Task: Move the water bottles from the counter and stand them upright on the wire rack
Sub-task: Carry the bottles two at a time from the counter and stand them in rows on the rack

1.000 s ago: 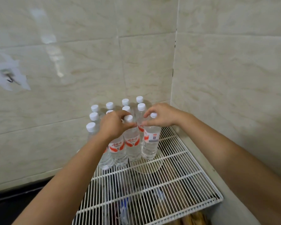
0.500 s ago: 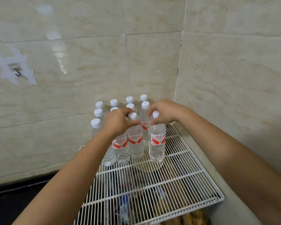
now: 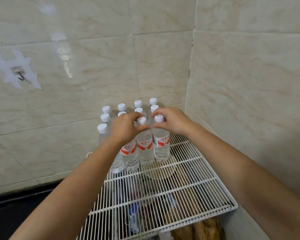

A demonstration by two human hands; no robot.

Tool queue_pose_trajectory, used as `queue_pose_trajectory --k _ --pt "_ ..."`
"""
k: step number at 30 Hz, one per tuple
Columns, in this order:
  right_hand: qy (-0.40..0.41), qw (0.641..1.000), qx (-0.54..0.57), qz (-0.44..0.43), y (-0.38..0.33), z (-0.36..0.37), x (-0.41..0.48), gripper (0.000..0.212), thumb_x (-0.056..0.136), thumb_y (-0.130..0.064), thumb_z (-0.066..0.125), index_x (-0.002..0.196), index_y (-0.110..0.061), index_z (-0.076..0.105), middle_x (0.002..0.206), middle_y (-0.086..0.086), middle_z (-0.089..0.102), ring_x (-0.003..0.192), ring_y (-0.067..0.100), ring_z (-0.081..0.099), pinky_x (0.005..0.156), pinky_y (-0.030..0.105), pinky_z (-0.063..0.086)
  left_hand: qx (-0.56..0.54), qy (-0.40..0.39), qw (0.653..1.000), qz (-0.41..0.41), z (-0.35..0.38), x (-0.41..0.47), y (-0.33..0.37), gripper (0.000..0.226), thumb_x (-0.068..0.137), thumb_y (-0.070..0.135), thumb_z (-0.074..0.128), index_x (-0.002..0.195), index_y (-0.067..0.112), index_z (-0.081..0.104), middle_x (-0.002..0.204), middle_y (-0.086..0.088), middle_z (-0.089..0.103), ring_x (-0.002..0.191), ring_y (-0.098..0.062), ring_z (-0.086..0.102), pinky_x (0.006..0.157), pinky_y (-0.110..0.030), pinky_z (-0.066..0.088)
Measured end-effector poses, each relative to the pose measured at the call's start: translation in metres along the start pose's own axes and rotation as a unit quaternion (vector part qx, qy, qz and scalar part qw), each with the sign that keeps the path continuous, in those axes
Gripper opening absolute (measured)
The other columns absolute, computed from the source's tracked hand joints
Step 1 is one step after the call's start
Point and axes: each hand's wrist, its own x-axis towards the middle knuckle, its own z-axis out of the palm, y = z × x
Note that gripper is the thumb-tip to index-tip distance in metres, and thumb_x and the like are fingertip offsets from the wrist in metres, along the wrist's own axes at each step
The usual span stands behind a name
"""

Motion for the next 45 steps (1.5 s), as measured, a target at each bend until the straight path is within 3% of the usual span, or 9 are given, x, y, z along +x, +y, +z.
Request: queue_pose_trajectory --k 3,5,8,10,14,19,30,37,45 --pt "0.000 1.000 -0.018 -0.003 -0.003 0.001 -0.006 0.046 0.092 -0.049 0.068 0.133 -0.031 0.061 0.130 0.002 0.064 0.115 0.024 0.061 0.089 0.037 0.049 -0.016 -0.039 0.999 0.020 -0.009 -0.004 -0.002 0.064 0.078 0.065 0.069 0.126 0.024 0.064 0.117 0.001 0.071 0.112 -0.020 0.062 0.090 -0.039 0.053" --pt "0.011 0.999 -0.041 0.001 -0.004 -0.004 -0.010 0.056 0.097 -0.059 0.053 0.143 -0.028 0.053 0.143 0.005 0.056 0.128 0.026 0.053 0.098 0.043 0.048 -0.031 -0.016 0.999 0.038 -0.023 -0.010 -0.003 0.067 0.088 0.066 0.056 0.137 0.021 0.058 0.134 -0.001 0.064 0.126 -0.022 0.055 0.103 -0.042 0.046" --pt "0.098 0.994 -0.049 -0.012 -0.010 -0.012 -0.011 0.059 0.103 -0.058 0.038 0.151 -0.023 0.044 0.149 0.007 0.047 0.137 0.027 0.043 0.108 0.045 0.041 0.045 0.099 0.993 0.038 -0.051 -0.027 -0.008 0.065 0.097 0.063 0.030 0.140 0.021 0.055 0.144 -0.005 0.057 0.134 -0.027 0.048 0.110 -0.047 0.037" --pt "0.177 0.982 -0.050 -0.043 -0.021 -0.007 -0.007 0.058 0.104 -0.053 0.039 0.152 -0.020 0.042 0.154 0.011 0.043 0.140 0.031 0.039 0.111 0.046 0.036 0.113 0.162 0.980 0.006 -0.070 -0.052 -0.020 0.061 0.100 0.057 0.028 0.144 0.022 0.051 0.152 -0.009 0.048 0.138 -0.031 0.043 0.112 -0.050 0.032" --pt "0.262 0.956 -0.029 -0.127 -0.068 0.038 0.002 0.061 0.101 -0.050 0.044 0.152 -0.015 0.043 0.161 0.019 0.032 0.148 0.039 0.029 0.117 0.052 0.027 0.221 0.188 0.953 -0.085 -0.093 -0.119 -0.056 0.065 0.101 0.056 0.027 0.153 0.019 0.036 0.162 -0.017 0.029 0.146 -0.038 0.032 0.115 -0.058 0.026" --pt "0.214 0.952 0.024 -0.216 -0.165 0.124 -0.013 0.068 0.097 -0.048 0.053 0.154 -0.014 0.039 0.166 0.023 0.018 0.152 0.041 0.017 0.121 0.058 0.021 0.275 0.156 0.922 -0.222 -0.124 -0.233 -0.112 0.071 0.100 0.060 0.022 0.157 0.017 0.025 0.165 -0.020 0.019 0.150 -0.038 0.023 0.117 -0.061 0.023" --pt "0.053 0.944 0.037 -0.323 -0.458 0.307 -0.109 0.071 0.102 -0.055 0.040 0.161 -0.020 0.021 0.169 0.018 0.005 0.156 0.035 0.002 0.125 0.054 0.010 0.316 0.174 0.826 -0.433 -0.263 -0.528 -0.272 0.073 0.098 0.056 0.029 0.151 0.007 0.038 0.159 -0.023 0.032 0.146 -0.040 0.032 0.110 -0.064 0.031" --pt "-0.002 0.929 0.025 -0.370 -0.628 0.393 -0.140 0.073 0.101 -0.055 0.041 0.160 -0.017 0.023 0.168 0.019 0.009 0.156 0.035 0.007 0.125 0.053 0.013 0.354 0.164 0.792 -0.469 -0.368 -0.639 -0.362 0.072 0.098 0.055 0.031 0.151 0.007 0.039 0.158 -0.024 0.033 0.144 -0.041 0.035 0.109 -0.065 0.033" --pt "-0.025 0.925 0.026 -0.378 -0.743 0.482 -0.104 0.073 0.100 -0.054 0.045 0.160 -0.016 0.025 0.167 0.019 0.015 0.154 0.036 0.016 0.124 0.053 0.018 0.358 0.133 0.788 -0.483 -0.411 -0.680 -0.486 0.072 0.098 0.055 0.028 0.153 0.009 0.035 0.160 -0.022 0.030 0.146 -0.039 0.032 0.111 -0.063 0.032"
